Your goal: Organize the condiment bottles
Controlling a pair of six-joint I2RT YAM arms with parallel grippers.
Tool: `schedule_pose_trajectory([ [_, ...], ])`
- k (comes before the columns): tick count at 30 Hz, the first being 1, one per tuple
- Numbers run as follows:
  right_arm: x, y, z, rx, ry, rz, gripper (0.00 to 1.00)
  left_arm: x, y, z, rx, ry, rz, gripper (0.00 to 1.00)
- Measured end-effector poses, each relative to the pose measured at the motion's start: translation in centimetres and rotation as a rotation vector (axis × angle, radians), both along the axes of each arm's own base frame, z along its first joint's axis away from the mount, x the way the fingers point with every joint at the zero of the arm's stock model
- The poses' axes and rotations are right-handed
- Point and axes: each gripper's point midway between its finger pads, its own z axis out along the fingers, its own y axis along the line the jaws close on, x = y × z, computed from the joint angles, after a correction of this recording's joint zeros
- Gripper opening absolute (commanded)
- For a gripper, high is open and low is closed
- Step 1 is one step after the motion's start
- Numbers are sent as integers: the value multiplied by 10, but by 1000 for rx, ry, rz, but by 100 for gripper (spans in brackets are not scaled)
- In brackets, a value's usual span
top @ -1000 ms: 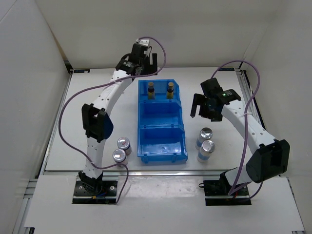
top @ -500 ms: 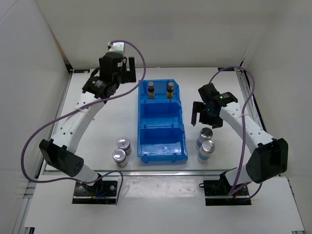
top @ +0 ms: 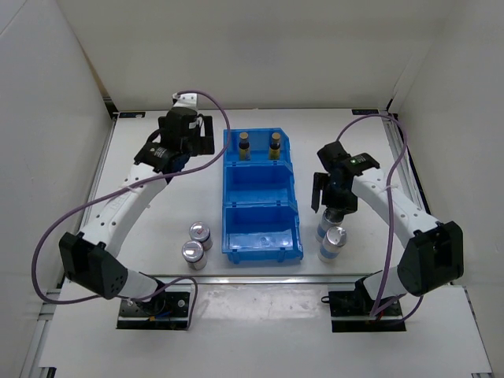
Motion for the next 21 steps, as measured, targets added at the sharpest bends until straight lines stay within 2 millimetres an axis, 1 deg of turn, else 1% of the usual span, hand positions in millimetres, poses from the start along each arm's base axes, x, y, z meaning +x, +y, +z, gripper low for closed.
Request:
schedule_pose_trajectory([
  [4, -5, 3, -3, -7, 13, 6, 81, -5, 3, 17, -23, -53, 1, 100],
  [7, -10, 5, -4, -22, 24, 14, 80, -8, 4, 20, -32, -73, 2, 100],
  [12, -14, 4, -9, -61, 41, 15, 67, -10, 6, 13, -26, -70, 2, 100],
  [15, -16, 2, -12, -95, 58, 12, 54, -12, 8, 8, -17, -73, 7, 100],
  [16, -15, 2, -11, -99, 54, 6, 45, -13, 10, 6, -13, -77, 13, 100],
  [18, -13, -1, -10, -119, 49, 3, 35, -15, 14, 1, -5, -82, 20, 100],
  [19, -12, -2, -8, -131, 47, 2, 27, -17, 16, -2, 0, -85, 26, 100],
  [21, -7, -5, -3, -152, 32, -5, 20, -22, 22, -10, 11, -93, 42, 100],
])
